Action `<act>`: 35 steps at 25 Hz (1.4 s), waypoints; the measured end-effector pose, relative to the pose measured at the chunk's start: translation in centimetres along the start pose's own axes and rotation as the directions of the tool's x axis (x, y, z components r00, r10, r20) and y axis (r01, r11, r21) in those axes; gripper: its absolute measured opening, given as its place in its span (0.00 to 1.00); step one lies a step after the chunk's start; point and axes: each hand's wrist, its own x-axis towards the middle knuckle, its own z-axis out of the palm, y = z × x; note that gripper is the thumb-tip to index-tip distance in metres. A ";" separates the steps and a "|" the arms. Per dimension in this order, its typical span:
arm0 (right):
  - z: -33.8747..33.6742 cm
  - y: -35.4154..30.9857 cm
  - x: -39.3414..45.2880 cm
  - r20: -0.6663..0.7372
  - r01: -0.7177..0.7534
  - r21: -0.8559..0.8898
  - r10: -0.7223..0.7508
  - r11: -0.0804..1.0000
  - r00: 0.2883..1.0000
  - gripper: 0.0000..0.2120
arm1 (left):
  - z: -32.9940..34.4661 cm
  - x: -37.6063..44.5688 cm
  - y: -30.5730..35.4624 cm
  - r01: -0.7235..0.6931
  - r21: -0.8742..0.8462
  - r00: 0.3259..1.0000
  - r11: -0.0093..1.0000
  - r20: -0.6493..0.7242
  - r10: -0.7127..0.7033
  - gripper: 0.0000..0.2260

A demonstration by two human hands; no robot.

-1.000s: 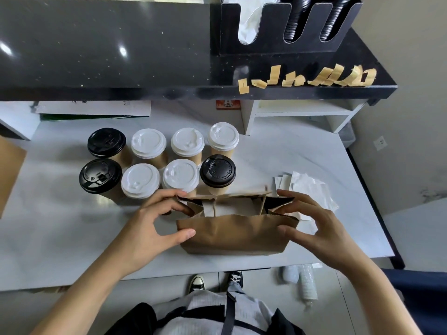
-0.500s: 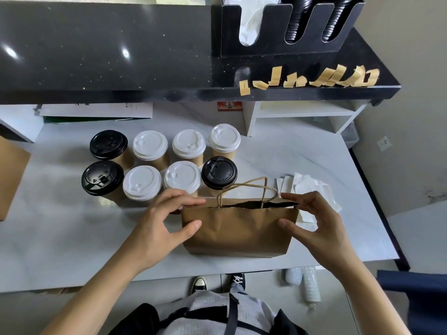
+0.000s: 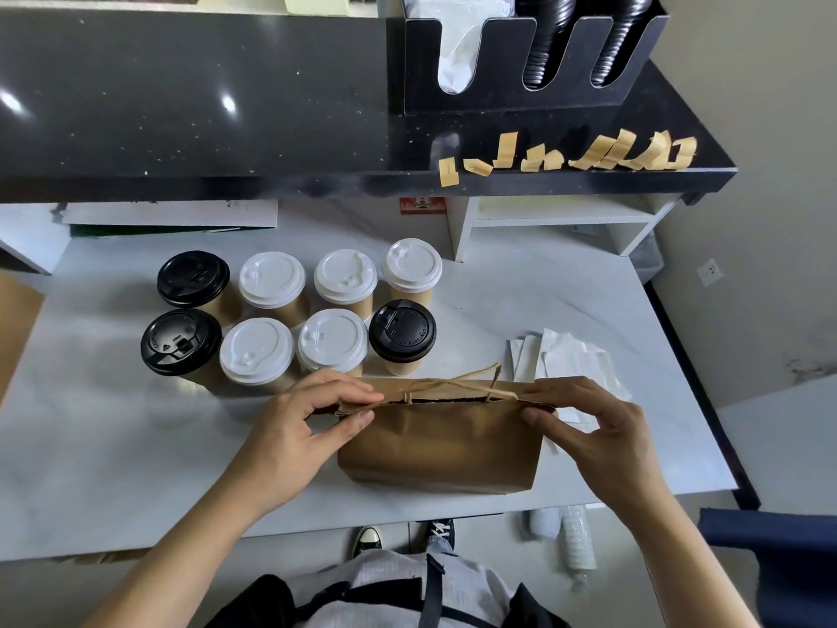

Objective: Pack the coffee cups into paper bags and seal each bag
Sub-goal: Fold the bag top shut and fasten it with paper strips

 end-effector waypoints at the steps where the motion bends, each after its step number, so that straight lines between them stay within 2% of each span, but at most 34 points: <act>1: 0.0 0.1 0.1 -0.005 -0.007 0.004 0.007 1.000 1.000 0.05 | 0.0 0.0 0.1 0.002 0.013 1.000 1.000 0.002 -0.002 0.09; 3: -0.1 0.1 0.2 -0.009 -0.010 0.005 0.010 1.000 1.000 0.05 | -0.1 0.0 0.4 0.017 0.062 1.000 0.998 0.021 -0.018 0.10; 7: -0.3 -0.1 0.5 0.035 0.000 -0.021 0.000 1.000 0.999 0.07 | 0.5 0.3 1.4 0.004 0.308 0.999 0.951 0.040 -0.017 0.14; 10: -1.0 -0.5 0.9 0.116 0.026 -0.110 -0.013 0.994 0.993 0.11 | 1.1 0.7 1.8 -0.037 0.289 0.999 0.957 -0.002 0.039 0.08; 12: -0.8 -1.2 1.4 0.194 0.098 -0.181 -0.062 0.979 0.979 0.15 | 1.2 0.7 1.8 -0.035 0.273 0.999 0.961 -0.008 0.039 0.09; 15: 0.4 -2.0 2.4 0.245 0.206 -0.210 -0.152 0.956 0.957 0.14 | 1.3 0.6 2.2 -0.041 0.271 0.999 0.962 0.003 0.042 0.09; 21: 1.4 -1.1 2.8 0.198 0.224 -0.198 -0.185 0.954 0.963 0.09 | 1.6 2.8 5.1 -0.203 0.505 0.975 0.839 0.181 0.126 0.13; 24: 1.5 -1.3 2.8 0.190 0.226 -0.176 -0.192 0.958 0.963 0.09 | 2.7 4.2 6.7 -0.200 0.463 0.970 0.864 0.216 0.109 0.14; 26: 1.7 -1.6 2.7 0.204 0.230 -0.174 -0.193 0.958 0.960 0.09 | 3.5 4.3 7.1 -0.200 0.410 0.973 0.890 0.190 0.131 0.11; 29: 0.8 -1.6 2.6 0.261 0.187 -0.160 -0.141 0.969 0.955 0.12 | 3.9 4.1 7.3 -0.120 0.347 0.987 0.930 0.142 0.074 0.06; 32: -1.1 -1.0 2.6 0.267 0.132 -0.120 -0.096 0.984 0.959 0.10 | 3.6 4.0 7.3 -0.059 0.340 0.991 0.939 0.131 0.015 0.05; 35: -1.6 -0.9 2.7 0.236 0.130 -0.030 -0.119 0.991 0.964 0.06 | 4.2 3.9 8.1 -0.095 0.390 0.990 0.916 0.137 0.045 0.05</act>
